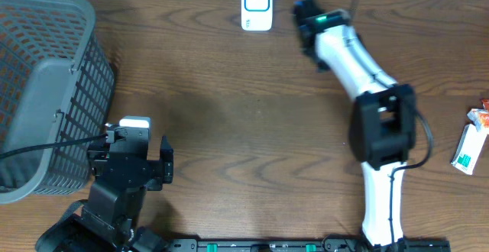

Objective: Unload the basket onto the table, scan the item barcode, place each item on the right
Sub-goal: 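Carry the bottle right and drop it at the table edge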

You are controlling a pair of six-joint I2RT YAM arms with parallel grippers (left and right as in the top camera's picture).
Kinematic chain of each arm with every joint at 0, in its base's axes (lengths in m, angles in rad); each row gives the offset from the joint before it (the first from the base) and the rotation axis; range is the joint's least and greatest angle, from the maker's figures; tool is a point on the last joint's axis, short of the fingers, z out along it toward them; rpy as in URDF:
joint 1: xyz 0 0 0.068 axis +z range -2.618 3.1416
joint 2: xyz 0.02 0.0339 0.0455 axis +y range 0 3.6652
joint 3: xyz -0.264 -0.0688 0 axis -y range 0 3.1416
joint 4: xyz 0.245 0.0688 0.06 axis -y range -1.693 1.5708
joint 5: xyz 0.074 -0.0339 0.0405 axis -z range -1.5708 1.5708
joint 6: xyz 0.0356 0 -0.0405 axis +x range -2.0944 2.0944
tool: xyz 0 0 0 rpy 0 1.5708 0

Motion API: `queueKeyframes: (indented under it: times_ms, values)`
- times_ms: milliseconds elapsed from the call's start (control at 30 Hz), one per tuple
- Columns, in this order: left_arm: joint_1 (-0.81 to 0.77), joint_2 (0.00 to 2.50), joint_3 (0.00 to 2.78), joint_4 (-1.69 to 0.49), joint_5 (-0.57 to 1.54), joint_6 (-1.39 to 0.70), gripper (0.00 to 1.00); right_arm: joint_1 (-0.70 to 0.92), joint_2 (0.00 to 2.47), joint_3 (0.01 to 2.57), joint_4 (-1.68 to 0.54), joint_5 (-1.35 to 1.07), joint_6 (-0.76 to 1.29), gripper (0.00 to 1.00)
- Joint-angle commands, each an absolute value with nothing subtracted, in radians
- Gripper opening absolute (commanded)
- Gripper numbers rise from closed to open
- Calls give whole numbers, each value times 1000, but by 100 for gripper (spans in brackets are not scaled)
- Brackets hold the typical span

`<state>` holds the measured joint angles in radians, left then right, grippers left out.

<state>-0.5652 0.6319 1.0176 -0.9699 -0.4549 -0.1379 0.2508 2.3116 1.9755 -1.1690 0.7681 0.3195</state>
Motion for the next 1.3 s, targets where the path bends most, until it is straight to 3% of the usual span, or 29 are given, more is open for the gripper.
queueKeyframes:
  times_ms: [0, 233, 400, 633, 700, 800, 1000, 1267]
  values:
    - [-568, 628, 1016, -972, -464, -144, 88, 99, 2289, 1983, -1239, 572, 518, 42]
    - [-568, 628, 1016, -972, -464, -144, 88, -207, 2301, 1980, -1214, 308, 519, 43]
    - [-568, 628, 1016, -972, -464, -144, 88, -362, 2341, 1979, -1139, 286, 491, 45]
    - [-568, 628, 1016, -972, -464, -144, 88, -462, 2365, 1979, -1059, 291, 421, 53]
    - [-568, 628, 1016, -972, -464, -144, 88, -486, 2365, 1979, -1040, 301, 404, 64]
    - [-568, 628, 1016, -972, -464, -144, 88, -527, 2365, 1979, -1039, 344, 403, 99]
    - [-568, 628, 1016, -971, -464, -144, 88, -621, 2328, 2015, -1081, 299, 453, 99]
    - [-568, 628, 1016, -971, -464, -144, 88, -691, 2065, 2036, -1008, -50, 455, 99]
